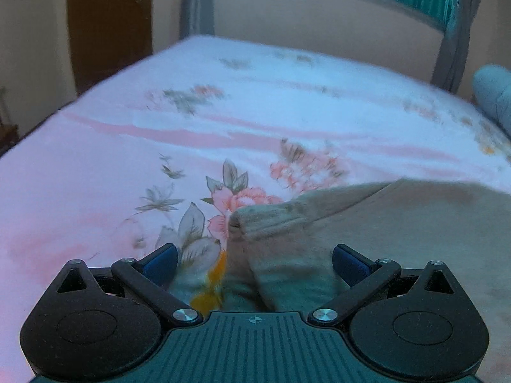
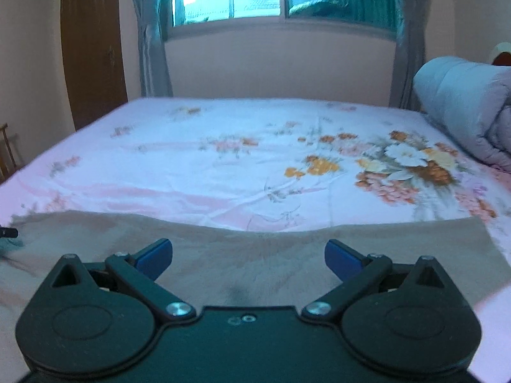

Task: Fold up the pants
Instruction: 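Close the left tool on the pants cuff while the right tool approaches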

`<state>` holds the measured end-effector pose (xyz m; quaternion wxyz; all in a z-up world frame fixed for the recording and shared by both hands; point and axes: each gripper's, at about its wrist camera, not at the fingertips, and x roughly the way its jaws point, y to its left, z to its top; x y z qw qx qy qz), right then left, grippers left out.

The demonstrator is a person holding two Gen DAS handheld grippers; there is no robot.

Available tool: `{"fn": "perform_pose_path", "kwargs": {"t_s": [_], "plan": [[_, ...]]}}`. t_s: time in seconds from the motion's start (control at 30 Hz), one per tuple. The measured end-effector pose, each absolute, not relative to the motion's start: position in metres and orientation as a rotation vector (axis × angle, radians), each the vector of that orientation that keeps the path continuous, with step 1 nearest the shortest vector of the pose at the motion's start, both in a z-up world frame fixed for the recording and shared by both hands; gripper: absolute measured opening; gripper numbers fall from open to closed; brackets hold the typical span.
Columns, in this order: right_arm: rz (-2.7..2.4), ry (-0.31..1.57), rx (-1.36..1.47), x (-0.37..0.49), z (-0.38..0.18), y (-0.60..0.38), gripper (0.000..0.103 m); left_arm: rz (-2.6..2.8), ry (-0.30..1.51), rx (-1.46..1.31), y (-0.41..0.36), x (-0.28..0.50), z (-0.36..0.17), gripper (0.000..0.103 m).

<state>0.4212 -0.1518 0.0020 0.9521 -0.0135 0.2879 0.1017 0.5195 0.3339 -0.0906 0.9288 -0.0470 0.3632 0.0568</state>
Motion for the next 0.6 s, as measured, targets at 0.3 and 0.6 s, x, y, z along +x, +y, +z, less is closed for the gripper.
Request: {"fn": "perform_pose_path", "kwargs": {"t_s": [0.3, 0.6], "plan": [[0.226, 0.601, -0.011, 0.454, -0.033, -0.166, 0.097, 0.0, 0.733, -0.107, 0.34, 0.545, -0.115, 0.095], [0.234, 0.594, 0.033, 0.448, -0.026, -0.175, 0.097, -0.058, 0.734, -0.046, 0.325, 0.531, -0.088, 0.034]]}}
